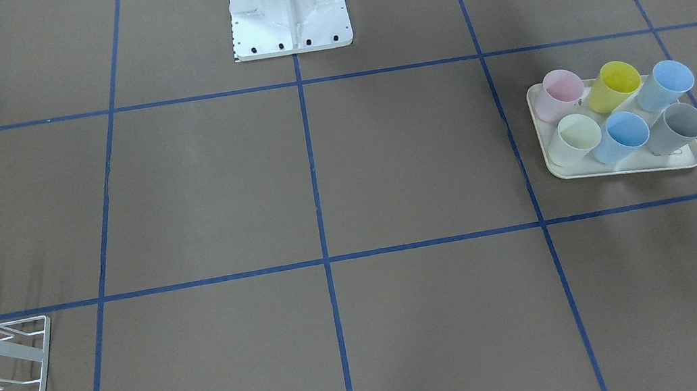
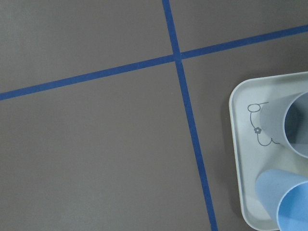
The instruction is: Transfer IKEA cup to right arm and place on rack
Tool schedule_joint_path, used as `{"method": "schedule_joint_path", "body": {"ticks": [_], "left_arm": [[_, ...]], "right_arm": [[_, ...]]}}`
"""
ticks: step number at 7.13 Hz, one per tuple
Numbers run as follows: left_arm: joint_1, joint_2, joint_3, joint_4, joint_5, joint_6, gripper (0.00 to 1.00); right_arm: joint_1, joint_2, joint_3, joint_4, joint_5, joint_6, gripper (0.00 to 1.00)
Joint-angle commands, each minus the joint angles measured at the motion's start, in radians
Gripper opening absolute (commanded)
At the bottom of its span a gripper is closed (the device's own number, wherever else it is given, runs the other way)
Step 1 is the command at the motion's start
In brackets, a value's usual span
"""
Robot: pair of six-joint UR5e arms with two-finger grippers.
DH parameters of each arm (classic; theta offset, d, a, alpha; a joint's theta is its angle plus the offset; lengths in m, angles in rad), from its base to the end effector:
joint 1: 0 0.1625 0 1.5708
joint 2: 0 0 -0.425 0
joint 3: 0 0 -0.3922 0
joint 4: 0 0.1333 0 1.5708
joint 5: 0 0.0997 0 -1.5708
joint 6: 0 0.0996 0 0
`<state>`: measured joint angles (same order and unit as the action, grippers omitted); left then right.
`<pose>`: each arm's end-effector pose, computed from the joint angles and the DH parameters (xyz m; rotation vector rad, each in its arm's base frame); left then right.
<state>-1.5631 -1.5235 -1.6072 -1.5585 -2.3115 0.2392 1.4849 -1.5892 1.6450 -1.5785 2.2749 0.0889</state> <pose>-0.0625 -0.4705 0.6671 0.0637 0.7399 0.2269 0.0268 -0.4911 0.6366 -0.0155 -0.7053 -0.0141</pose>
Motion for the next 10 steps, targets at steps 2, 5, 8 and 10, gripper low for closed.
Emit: {"method": "schedule_joint_path", "body": {"ticks": [2,5,8,10], "left_arm": [[0.002,-0.004,-0.011,-0.003,0.014,0.000,1.00],[0.001,-0.007,-0.033,-0.008,0.015,0.000,1.00],[0.000,-0.041,-0.028,-0.195,0.050,-0.006,1.00],[0.000,-0.064,-0.020,-0.333,0.052,-0.272,1.00]], "right_arm": [[0.000,0.003,0.009,0.003,0.000,0.000,1.00],[0.000,0.006,0.009,0.139,-0.005,0.006,1.00],[-0.006,0.021,0.009,0.341,-0.008,0.018,1.00],[-0.006,0.025,0.031,0.385,-0.003,0.078,1.00]]}}
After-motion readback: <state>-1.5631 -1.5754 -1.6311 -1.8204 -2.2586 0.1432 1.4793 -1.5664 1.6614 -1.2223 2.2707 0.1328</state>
